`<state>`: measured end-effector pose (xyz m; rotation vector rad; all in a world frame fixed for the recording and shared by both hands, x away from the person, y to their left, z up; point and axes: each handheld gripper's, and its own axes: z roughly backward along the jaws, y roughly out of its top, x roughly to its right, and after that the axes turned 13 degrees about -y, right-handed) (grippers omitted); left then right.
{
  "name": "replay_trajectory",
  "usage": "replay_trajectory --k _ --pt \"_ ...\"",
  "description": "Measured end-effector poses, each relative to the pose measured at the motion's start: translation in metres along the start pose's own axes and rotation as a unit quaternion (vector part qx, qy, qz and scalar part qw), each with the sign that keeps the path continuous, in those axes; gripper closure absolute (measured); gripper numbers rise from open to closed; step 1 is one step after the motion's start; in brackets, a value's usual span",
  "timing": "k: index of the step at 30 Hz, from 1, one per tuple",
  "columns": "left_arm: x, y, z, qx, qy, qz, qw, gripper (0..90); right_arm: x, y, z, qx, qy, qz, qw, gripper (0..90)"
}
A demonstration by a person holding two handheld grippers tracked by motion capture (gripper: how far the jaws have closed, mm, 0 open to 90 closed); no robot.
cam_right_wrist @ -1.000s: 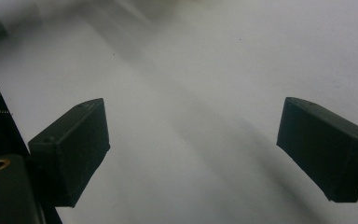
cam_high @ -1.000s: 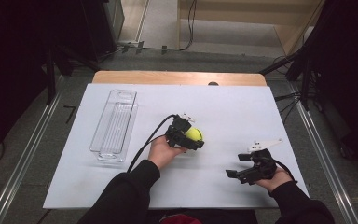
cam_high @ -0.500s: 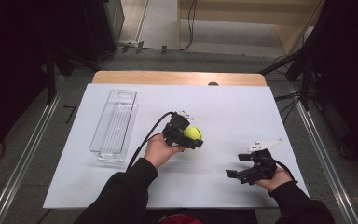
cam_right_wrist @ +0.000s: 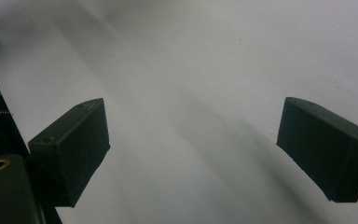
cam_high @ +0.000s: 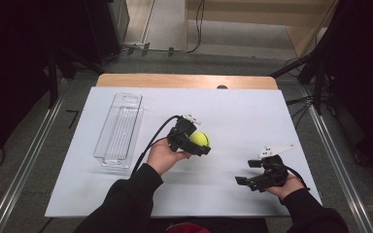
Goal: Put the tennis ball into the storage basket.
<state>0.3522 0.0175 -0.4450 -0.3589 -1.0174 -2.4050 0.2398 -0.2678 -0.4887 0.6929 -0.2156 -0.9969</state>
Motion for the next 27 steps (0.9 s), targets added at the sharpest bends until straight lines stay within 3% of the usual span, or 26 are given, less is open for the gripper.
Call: replay_trajectory --k 27 --pt "0.001 0.0 0.023 0.0 -0.011 0.003 0.9999 26.0 0.0 0.0 0.001 0.001 0.0 0.0 1.0 7.3"
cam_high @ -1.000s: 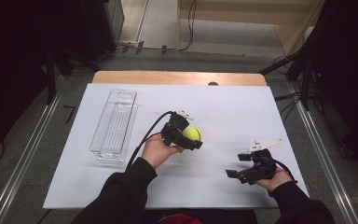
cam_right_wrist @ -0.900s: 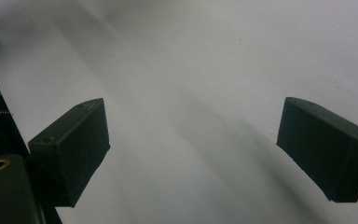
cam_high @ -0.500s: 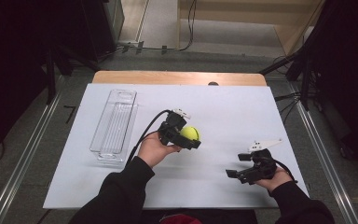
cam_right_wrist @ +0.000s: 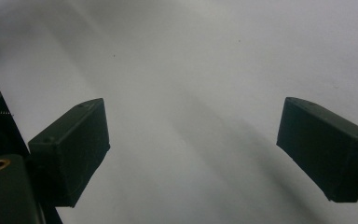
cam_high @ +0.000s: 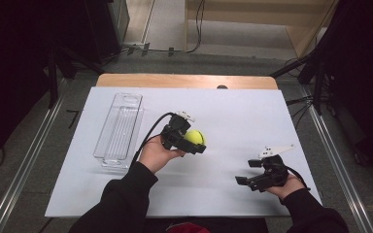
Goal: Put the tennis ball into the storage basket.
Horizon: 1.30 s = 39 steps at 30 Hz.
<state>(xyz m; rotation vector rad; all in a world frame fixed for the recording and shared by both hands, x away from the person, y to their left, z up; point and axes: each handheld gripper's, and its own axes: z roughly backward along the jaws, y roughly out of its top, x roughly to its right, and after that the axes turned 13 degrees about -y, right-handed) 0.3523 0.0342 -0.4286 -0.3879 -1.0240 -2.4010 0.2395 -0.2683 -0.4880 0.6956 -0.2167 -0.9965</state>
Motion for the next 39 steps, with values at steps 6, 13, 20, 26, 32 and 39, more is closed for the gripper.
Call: replay_trajectory --k 6,13,20,26,32,39 --pt "0.0 0.0 0.007 0.0 -0.001 0.0 1.0 25.9 0.0 0.0 0.0 0.0 0.0 0.001 1.0 7.3" --pt "-0.001 0.0 0.014 0.001 -0.003 0.005 1.0 25.9 0.0 0.0 0.0 0.001 -0.001 0.001 1.0 7.3" --pt "-0.003 -0.001 0.019 -0.003 -0.004 0.007 1.0 26.0 0.0 0.0 0.0 0.0 -0.001 0.001 1.0 7.3" --pt "-0.004 -0.002 0.023 -0.002 -0.002 0.009 1.0 25.9 0.0 0.0 0.0 0.001 -0.001 0.001 1.0 7.3" --pt "-0.006 -0.002 0.029 0.0 0.0 0.011 0.9999 25.9 0.0 0.0 0.0 0.001 -0.001 -0.001 1.0 7.3" --pt "-0.009 -0.003 0.034 0.002 0.004 0.013 0.9999 25.9 0.0 0.0 0.0 0.0 -0.001 0.0 1.0 7.3"
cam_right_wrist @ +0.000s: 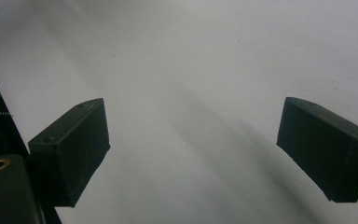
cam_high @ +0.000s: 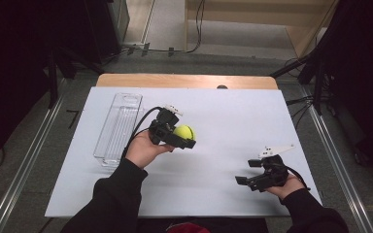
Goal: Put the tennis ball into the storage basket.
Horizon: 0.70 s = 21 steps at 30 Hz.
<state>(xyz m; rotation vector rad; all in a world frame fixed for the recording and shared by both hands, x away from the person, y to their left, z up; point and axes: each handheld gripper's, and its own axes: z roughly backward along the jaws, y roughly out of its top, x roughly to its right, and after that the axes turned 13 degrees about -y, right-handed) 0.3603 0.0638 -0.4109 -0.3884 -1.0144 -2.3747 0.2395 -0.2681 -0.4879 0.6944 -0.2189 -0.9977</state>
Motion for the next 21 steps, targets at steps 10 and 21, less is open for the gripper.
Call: replay_trajectory --k 10,21 --pt "-0.006 -0.002 0.008 0.006 0.006 0.009 0.9999 25.9 0.0 0.0 0.0 0.0 0.0 0.0 1.0 7.3" --pt "-0.011 -0.003 0.02 0.013 0.01 0.014 0.9998 25.9 0.0 0.0 0.0 0.0 0.0 0.0 1.0 7.3"
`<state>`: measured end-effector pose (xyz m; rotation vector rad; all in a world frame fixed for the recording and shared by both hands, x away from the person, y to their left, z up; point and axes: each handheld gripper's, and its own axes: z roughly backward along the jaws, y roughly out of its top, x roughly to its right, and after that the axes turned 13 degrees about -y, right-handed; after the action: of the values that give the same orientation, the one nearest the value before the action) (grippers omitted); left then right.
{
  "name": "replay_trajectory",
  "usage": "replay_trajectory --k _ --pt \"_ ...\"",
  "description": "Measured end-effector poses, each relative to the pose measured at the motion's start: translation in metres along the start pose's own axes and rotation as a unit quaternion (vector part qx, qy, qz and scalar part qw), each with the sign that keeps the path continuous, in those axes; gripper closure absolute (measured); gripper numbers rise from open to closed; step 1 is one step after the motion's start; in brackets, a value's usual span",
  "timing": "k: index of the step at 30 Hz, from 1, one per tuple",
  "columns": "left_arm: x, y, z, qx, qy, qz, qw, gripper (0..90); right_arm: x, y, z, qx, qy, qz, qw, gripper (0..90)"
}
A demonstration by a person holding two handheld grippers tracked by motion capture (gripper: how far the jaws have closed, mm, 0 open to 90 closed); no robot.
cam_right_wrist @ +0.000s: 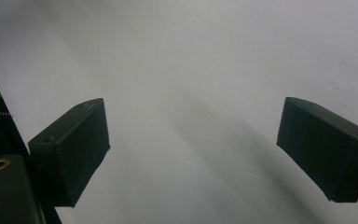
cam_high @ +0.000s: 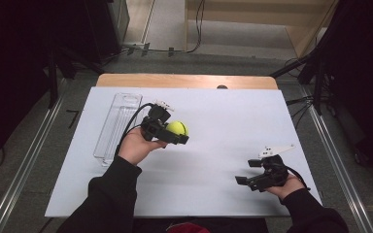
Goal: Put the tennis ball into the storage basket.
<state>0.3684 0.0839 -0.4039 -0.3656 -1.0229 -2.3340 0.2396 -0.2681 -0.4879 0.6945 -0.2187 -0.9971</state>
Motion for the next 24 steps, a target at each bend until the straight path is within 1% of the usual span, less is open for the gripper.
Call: replay_trajectory --k 6,9,10,13,20,24 --pt "-0.004 -0.001 0.007 0.004 0.003 0.005 1.0 25.9 0.0 0.0 0.001 0.005 -0.003 0.0 1.0 7.3" --pt "-0.005 -0.001 0.01 0.007 0.006 0.005 0.9999 25.9 0.0 0.0 0.001 0.002 -0.003 -0.001 1.0 7.3" --pt "-0.005 -0.001 0.011 0.01 0.006 0.008 0.9999 25.9 0.0 0.0 0.001 0.002 -0.002 0.001 1.0 7.3" --pt "-0.006 -0.001 0.014 0.011 0.008 0.006 0.9999 26.0 0.0 0.0 0.0 0.001 -0.003 0.0 1.0 7.3" --pt "-0.008 -0.001 0.022 0.015 0.022 0.008 0.9996 25.9 0.0 0.0 0.0 0.001 -0.002 0.0 1.0 7.2" --pt "-0.011 -0.002 0.027 0.02 0.023 0.012 0.9995 25.9 0.0 0.0 0.0 0.001 -0.003 -0.001 1.0 7.3"
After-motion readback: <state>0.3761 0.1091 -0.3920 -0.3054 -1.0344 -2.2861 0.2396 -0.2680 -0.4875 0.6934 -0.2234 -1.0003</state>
